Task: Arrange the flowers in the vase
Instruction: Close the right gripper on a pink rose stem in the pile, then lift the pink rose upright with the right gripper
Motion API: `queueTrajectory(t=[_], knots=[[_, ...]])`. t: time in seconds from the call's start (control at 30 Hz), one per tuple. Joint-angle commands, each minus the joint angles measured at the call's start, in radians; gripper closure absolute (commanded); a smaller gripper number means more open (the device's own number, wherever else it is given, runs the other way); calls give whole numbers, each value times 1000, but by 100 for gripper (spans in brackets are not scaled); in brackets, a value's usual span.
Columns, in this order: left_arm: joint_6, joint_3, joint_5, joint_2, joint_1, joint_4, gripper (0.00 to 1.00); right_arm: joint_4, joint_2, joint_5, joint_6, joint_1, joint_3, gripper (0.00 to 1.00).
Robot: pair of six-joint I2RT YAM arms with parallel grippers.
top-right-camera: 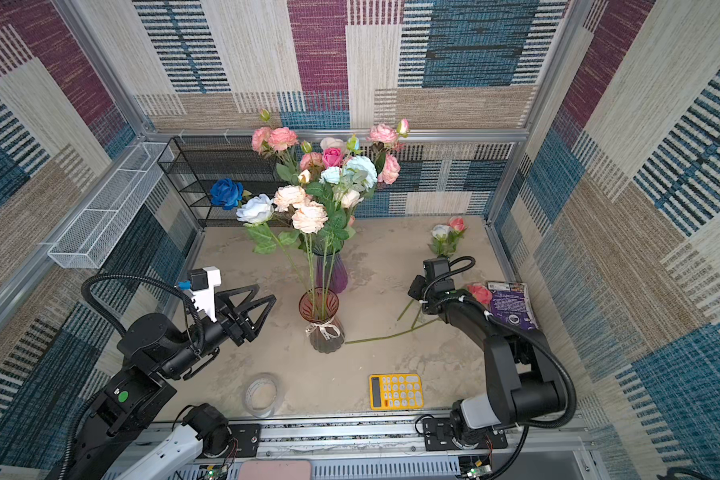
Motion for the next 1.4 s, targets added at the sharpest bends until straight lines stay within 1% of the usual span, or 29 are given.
queueTrajectory(t=[0.0, 0.1, 0.27, 0.47, 0.5, 0.63, 0.73, 0.83, 0.9, 1.1, 1.37], knots=[[-34, -15, -10, -12, 1, -9, 20, 40, 82, 9, 21, -22, 43, 56], [-36, -24, -18, -26, 2, -13, 20, 40, 153, 15, 26, -39, 78, 58], [-26, -25, -32, -45, 1, -24, 20, 17, 229, 53, 35, -47, 126, 59], [-13, -16, -44, -55, 1, -34, 20, -33, 326, 83, 24, -50, 190, 65], [-12, -15, -45, -55, 1, -36, 21, -40, 337, 85, 21, -50, 199, 67], [-11, -7, -42, -55, 1, -39, 21, -37, 345, 72, 11, -56, 194, 83], [-8, 4, -31, -48, 1, -41, 21, -7, 298, 68, -3, -56, 170, 94], [-3, 18, -8, -31, 1, -41, 21, 15, 232, 73, -23, -56, 151, 100], [-4, 30, 5, -19, 1, -41, 21, 31, 178, 74, -37, -57, 133, 100], [-10, 49, 30, -4, 1, -24, 21, 81, -54, 50, -60, -56, 63, 100], [20, 124, 66, 15, 1, -35, 21, 156, -472, -75, -27, -46, -51, 100]])
